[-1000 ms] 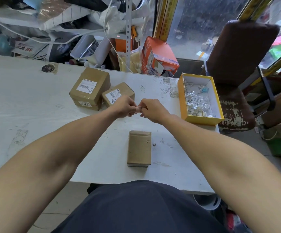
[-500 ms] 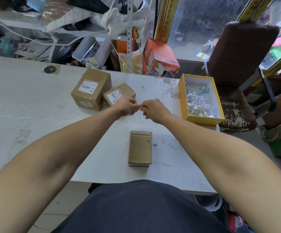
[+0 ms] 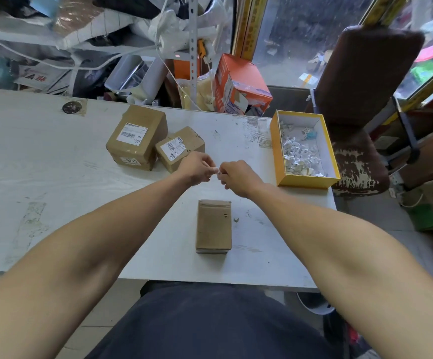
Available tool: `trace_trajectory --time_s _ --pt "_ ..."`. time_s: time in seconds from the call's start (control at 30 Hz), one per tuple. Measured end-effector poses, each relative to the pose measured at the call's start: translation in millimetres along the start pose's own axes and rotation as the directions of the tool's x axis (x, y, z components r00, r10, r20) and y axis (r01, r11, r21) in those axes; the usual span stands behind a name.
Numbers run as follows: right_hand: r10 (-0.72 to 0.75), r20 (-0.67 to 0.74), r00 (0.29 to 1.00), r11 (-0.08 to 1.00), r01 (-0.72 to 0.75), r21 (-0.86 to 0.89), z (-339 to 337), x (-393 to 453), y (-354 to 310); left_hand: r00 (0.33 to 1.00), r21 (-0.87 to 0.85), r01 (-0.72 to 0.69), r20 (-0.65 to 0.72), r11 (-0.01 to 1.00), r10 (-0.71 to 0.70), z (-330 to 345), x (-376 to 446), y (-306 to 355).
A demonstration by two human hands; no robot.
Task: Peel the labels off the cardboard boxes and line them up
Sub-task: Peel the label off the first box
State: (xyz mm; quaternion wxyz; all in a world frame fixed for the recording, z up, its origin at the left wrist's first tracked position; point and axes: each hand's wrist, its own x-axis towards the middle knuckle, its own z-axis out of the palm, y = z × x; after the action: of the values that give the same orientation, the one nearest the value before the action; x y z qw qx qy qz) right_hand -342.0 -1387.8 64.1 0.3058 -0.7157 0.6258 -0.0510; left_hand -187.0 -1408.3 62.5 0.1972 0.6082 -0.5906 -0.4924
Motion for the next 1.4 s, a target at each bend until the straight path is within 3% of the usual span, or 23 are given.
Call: trace_trajectory --time_s 0.17,0.47,0.63,0.77,1.0,1.2,1.4 --pt "0.079 -0.048 0.996 0.996 -0.077 0.032 -2 -7 1 0.993 -0.193 0.074 0.106 0.978 -0.054 -3 -3 15" --pt "0.136 -0.095 0.986 0.99 -0.137 -0.012 -38 -23 27 0.979 -0.301 0.094 0.203 0.949 -0.032 8 17 49" --pt "0.162 -0.106 0.981 0.979 -0.174 -0.111 -76 -29 81 0.994 -0.133 0.053 0.102 0.99 -0.04 23 41 72" --pt "0.215 -0.177 0.961 0.963 -0.238 -0.125 -119 -21 134 0.993 0.022 -0.047 0.107 0.999 0.045 57 63 121" --pt "0.177 -0.225 0.958 0.952 -0.224 -0.209 -191 6 207 0.969 0.332 -0.246 0.069 0.911 0.237 133 122 212" --pt "0.142 -0.185 0.972 0.951 -0.186 -0.249 -227 35 239 0.968 0.416 -0.209 -0.041 0.885 0.247 160 166 248" --pt "0.117 -0.174 0.978 0.955 -0.158 -0.249 -244 57 253 0.968 0.441 -0.219 -0.011 0.87 0.25 166 191 268"
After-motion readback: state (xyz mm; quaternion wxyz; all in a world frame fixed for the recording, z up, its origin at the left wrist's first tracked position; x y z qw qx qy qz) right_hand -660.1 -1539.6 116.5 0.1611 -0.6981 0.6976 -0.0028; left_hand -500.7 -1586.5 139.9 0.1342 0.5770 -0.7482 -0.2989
